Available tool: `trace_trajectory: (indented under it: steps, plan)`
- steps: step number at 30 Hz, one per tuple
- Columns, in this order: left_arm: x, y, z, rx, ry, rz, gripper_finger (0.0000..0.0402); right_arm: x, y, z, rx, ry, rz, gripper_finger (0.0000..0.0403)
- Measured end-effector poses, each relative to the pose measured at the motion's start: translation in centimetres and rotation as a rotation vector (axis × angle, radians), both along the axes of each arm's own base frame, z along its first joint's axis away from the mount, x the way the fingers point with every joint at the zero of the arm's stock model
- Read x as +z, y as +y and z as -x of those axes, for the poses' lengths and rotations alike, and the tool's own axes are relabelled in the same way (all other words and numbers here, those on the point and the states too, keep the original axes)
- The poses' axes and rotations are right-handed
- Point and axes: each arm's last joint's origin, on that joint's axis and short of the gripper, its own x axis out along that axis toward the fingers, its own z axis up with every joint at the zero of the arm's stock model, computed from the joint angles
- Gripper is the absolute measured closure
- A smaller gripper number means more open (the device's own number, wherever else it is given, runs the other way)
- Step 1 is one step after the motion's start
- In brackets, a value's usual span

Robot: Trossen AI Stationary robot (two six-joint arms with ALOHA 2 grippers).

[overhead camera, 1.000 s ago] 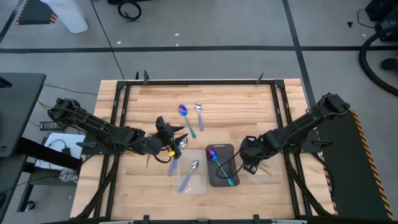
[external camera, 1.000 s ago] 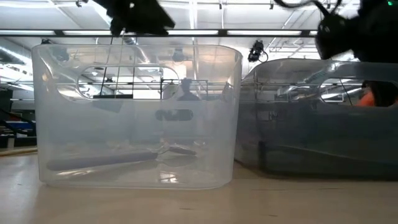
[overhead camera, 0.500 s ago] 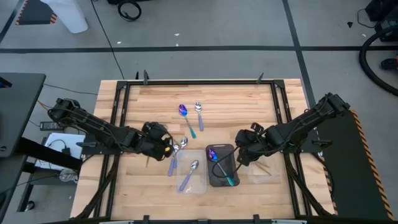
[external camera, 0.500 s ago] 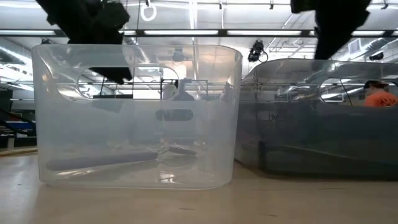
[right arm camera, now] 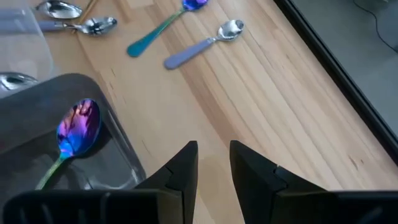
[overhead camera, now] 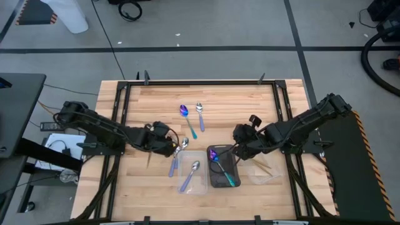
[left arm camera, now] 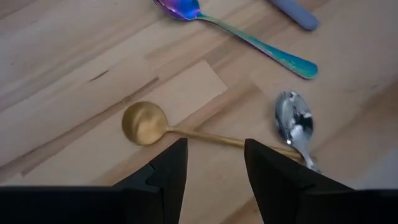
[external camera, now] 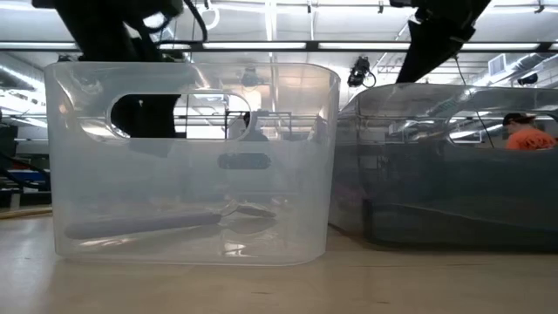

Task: Sort silverware by color (type)
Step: Put the gold spoon into the right transparent bin

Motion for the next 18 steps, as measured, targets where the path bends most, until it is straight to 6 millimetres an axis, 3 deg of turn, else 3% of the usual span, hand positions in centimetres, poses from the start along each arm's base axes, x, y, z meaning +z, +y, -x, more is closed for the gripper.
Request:
trace_trajectory:
  steps: [10, 18]
  plan:
    - [-2.3, 1.4, -0.9, 0.042, 0.121, 0.127, 0.0235, 0.4, -0.4, -1.1, 0.046, -0.054, 0.010, 0.0300]
    - [-2.9, 2.1, -1.5, 0.102, 0.095, 0.155, 0.0235, 0.5, -0.8, -1.7, 0.071, -0.069, -0.019, 0.0300]
